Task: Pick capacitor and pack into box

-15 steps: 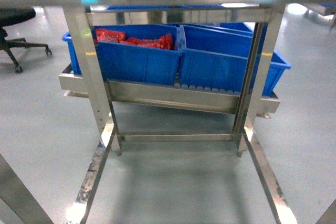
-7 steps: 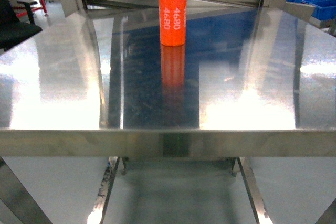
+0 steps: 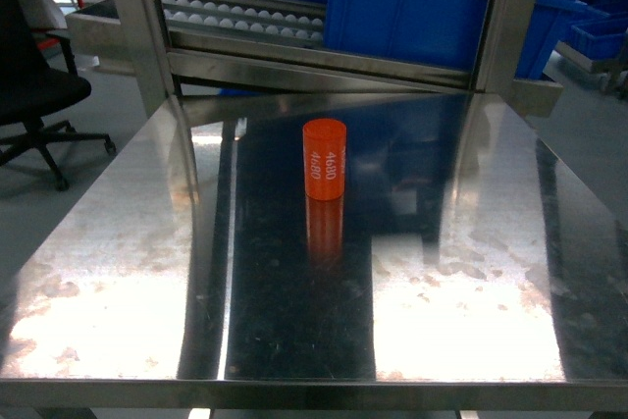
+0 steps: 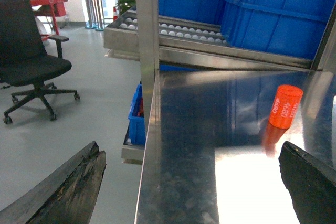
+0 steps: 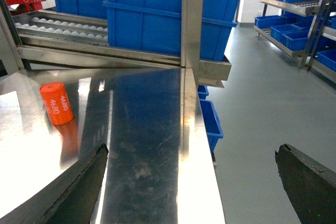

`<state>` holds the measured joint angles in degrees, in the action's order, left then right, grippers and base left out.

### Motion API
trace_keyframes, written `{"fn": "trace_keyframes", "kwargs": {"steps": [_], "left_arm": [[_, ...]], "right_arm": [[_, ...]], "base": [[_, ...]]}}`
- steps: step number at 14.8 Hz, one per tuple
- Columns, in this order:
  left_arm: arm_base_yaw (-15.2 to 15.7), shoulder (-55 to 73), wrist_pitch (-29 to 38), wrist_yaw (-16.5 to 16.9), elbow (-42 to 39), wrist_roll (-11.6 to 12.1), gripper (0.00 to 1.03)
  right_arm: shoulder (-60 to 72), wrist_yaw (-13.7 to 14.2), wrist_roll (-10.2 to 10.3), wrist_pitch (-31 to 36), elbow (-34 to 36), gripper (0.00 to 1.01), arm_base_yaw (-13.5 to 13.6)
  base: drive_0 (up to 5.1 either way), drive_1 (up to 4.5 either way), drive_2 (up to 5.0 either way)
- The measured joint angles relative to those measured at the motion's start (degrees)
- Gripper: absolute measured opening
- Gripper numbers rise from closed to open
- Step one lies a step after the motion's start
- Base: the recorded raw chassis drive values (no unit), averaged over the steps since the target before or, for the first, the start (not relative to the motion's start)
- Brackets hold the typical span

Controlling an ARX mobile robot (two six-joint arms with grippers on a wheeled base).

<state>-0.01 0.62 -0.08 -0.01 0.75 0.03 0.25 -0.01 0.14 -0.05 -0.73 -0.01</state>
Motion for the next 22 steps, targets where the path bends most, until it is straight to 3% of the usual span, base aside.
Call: {"fn": "trace_keyframes", "kwargs": {"steps": [19,20,21,22], "left_arm": [[0.0,0.0,-0.2,0.0,0.0,0.0,0.98],[-1.0,0.9,1.0,-2.7,0.0,0.3,0.98],[-4.1,7.2,9.8,-6.0,0.0,0.5,0.98],[-6.8,16.7,18.6,-5.4,0.0,0.5,0.98]], "right_arm": [[0.0,0.0,0.0,-0.3,0.0,0.98,0.0],[0.0,0.0,0.0,-0.3,0.0,0.98,0.0],[0.0,0.0,0.0,-0.3,0.0,0.98,0.0],[0.0,0.0,0.0,-0.2,0.0,0.98,0.0]], "base": [[0.0,0.00,0.0],[0.0,0.00,0.0],[0.0,0.00,0.0],[0.0,0.00,0.0]]}}
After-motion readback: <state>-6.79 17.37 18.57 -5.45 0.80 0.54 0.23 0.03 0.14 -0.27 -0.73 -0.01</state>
